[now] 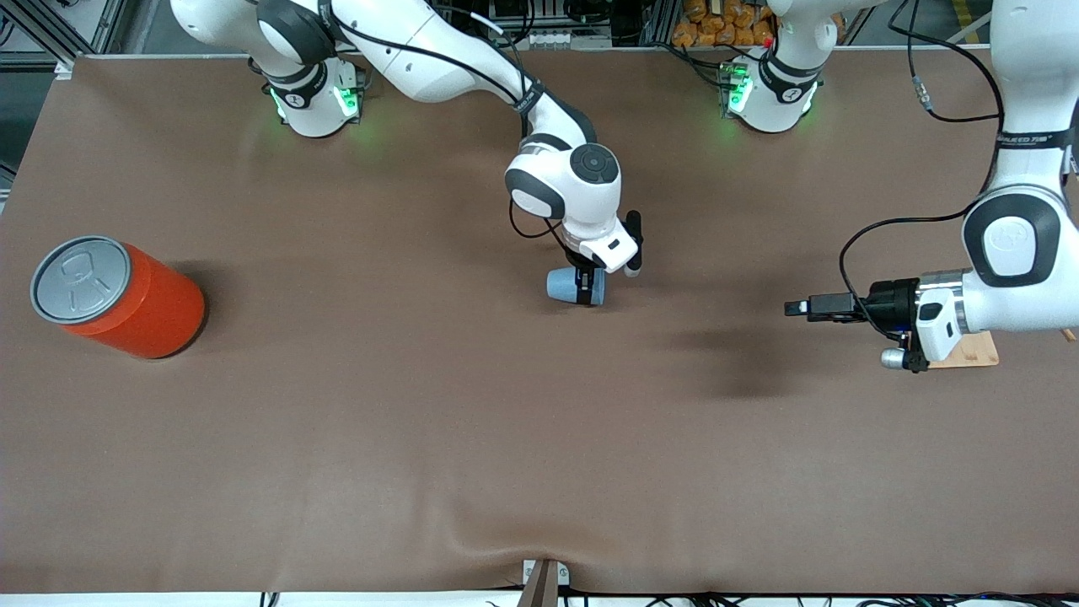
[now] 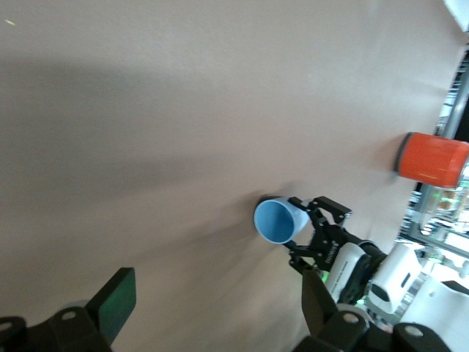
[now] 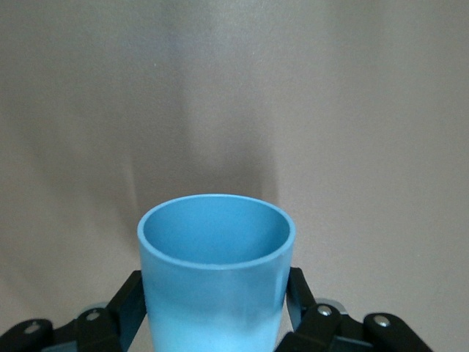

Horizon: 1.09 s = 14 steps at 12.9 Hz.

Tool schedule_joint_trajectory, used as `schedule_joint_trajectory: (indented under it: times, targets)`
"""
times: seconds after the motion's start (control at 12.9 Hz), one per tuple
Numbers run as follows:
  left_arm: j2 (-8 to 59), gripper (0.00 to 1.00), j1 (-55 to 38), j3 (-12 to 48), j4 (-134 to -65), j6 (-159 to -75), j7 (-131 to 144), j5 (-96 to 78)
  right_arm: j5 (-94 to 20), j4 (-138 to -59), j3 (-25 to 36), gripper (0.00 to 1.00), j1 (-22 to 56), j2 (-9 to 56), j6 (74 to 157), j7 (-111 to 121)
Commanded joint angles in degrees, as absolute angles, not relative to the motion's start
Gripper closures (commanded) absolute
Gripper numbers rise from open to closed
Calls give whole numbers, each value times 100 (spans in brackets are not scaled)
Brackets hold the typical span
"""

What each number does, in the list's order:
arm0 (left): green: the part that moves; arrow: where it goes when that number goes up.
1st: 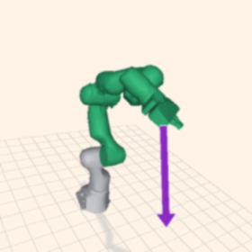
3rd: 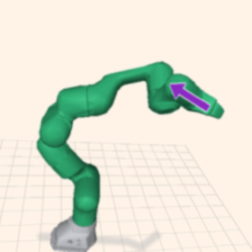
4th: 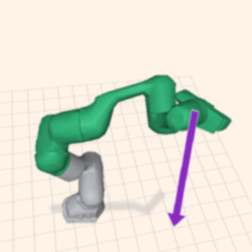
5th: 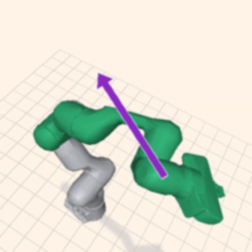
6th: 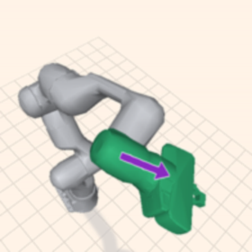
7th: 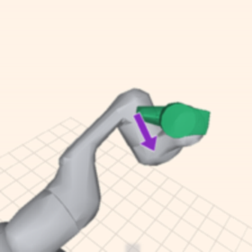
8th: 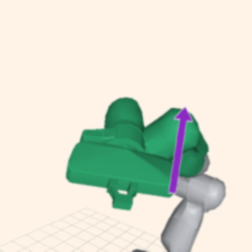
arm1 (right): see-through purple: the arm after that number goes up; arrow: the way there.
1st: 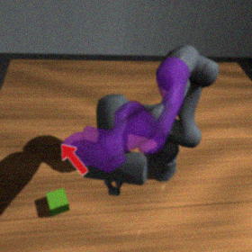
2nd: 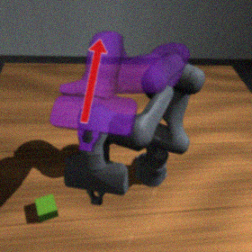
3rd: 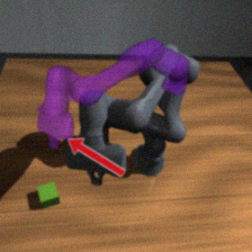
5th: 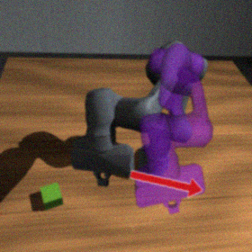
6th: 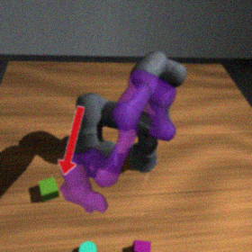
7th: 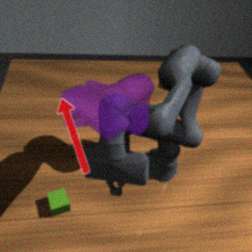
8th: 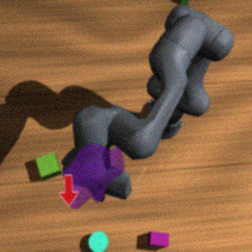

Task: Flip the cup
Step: 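Lower the cup and open the right gripper while the left gripper approaches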

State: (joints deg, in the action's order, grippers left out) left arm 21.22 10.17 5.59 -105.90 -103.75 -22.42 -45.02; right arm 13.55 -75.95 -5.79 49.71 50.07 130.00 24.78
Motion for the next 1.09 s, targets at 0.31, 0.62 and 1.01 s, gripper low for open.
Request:
schedule_joint_trajectory:
  times: [0.31,0.62,1.01]
  targets:
    - [2522,0,950,615,-10801,-10389,-3366,-5238,1679,-7479,-562,0,4975,5071,12990,2153]
    - [2540,0,932,791,-11021,-10397,-3427,-5616,1670,-7671,-580,0,4913,4818,12850,2206]
    - [2724,0,818,984,-11425,-10476,-3927,-6590,1591,-7796,-772,0,4949,4044,11744,2171]
